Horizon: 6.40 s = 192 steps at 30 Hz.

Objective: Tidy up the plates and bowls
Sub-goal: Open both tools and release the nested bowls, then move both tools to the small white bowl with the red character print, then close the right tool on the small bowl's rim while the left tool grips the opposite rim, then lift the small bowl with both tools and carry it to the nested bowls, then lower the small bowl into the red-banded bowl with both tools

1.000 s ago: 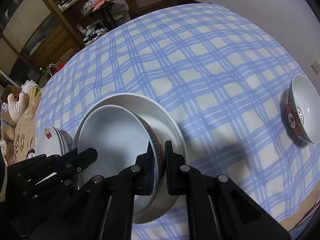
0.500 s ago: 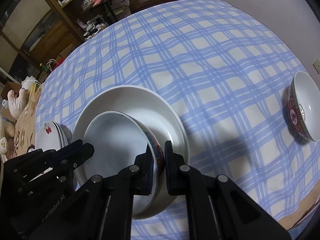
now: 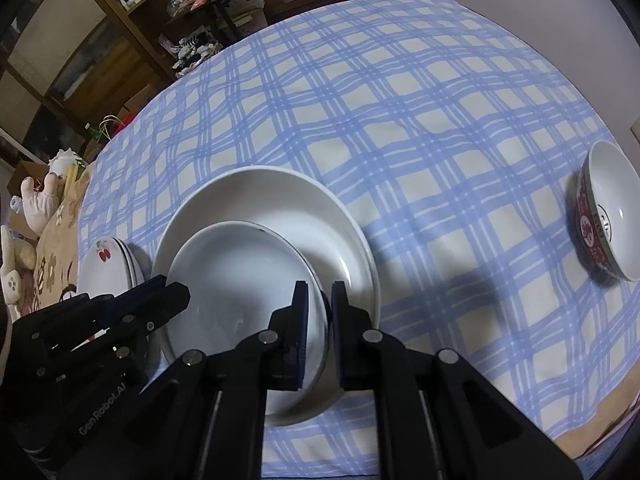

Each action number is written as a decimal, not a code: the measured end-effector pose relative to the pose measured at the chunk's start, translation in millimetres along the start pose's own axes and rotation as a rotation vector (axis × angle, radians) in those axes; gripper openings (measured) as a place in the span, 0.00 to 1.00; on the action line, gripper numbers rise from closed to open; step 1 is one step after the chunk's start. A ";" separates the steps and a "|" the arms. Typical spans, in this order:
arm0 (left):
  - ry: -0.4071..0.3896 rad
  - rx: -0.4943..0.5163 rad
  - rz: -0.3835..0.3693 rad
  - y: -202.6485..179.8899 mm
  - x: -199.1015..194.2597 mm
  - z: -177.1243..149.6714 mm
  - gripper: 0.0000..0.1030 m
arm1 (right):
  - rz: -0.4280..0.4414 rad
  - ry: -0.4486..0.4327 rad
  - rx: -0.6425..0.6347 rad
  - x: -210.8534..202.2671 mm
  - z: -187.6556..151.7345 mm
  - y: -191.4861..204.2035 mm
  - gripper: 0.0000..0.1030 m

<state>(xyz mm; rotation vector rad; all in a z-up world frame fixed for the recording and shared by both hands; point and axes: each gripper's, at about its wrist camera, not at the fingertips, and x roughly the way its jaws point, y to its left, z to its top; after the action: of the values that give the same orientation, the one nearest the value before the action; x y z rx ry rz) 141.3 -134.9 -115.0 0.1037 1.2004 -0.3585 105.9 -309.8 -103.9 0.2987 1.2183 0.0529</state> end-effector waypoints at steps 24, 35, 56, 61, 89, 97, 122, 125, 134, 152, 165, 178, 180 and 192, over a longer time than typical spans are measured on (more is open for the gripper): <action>-0.214 0.132 -0.004 -49.7 -64.8 40.0 0.83 | -0.071 -0.286 0.053 -121.7 5.9 -87.4 0.99; -0.255 0.139 -0.082 -114.2 -74.0 103.3 0.90 | -0.177 -0.340 0.156 -148.1 22.5 -164.7 0.99; -0.104 0.328 -0.146 -212.5 31.4 124.3 0.91 | -0.235 -0.328 0.289 -118.6 26.3 -241.8 0.99; -0.060 0.326 -0.144 -220.9 52.7 120.9 0.91 | -0.211 -0.304 0.331 -102.7 22.9 -256.0 0.99; 0.052 0.384 -0.154 -256.7 103.7 104.6 0.45 | -0.129 -0.195 0.417 -51.8 1.8 -289.1 0.35; 0.072 0.335 -0.210 -263.1 103.9 101.1 0.13 | -0.117 -0.211 0.378 -50.3 7.4 -274.6 0.09; -0.038 0.211 -0.180 -210.0 18.1 95.7 0.07 | -0.073 -0.296 0.311 -98.3 16.0 -206.2 0.07; -0.052 0.200 -0.159 -195.7 2.9 93.0 0.07 | -0.058 -0.304 0.289 -104.5 17.1 -185.9 0.07; -0.071 0.126 -0.094 -144.5 -33.8 73.3 0.07 | -0.025 -0.304 0.212 -111.5 13.1 -124.9 0.07; -0.084 0.030 -0.048 -62.7 -68.3 30.4 0.07 | 0.031 -0.271 0.102 -103.1 -10.0 -33.2 0.07; -0.073 -0.001 -0.048 -37.1 -60.7 18.8 0.07 | 0.043 -0.240 0.086 -86.2 -14.6 -14.1 0.07; -0.035 -0.023 -0.045 -22.1 -36.5 13.0 0.07 | 0.036 -0.190 0.090 -59.0 -19.7 -9.6 0.07; -0.028 -0.016 -0.034 -21.3 -32.1 11.3 0.07 | 0.037 -0.180 0.093 -53.8 -20.9 -9.4 0.07; 0.016 -0.025 -0.018 -9.4 -8.0 6.2 0.09 | 0.002 -0.146 0.057 -28.9 -21.3 0.4 0.07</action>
<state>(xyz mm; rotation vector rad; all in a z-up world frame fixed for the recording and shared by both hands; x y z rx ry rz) 141.2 -143.7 -104.3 0.0743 1.2220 -0.3587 76.1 -310.9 -84.0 0.3482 1.0758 -0.0020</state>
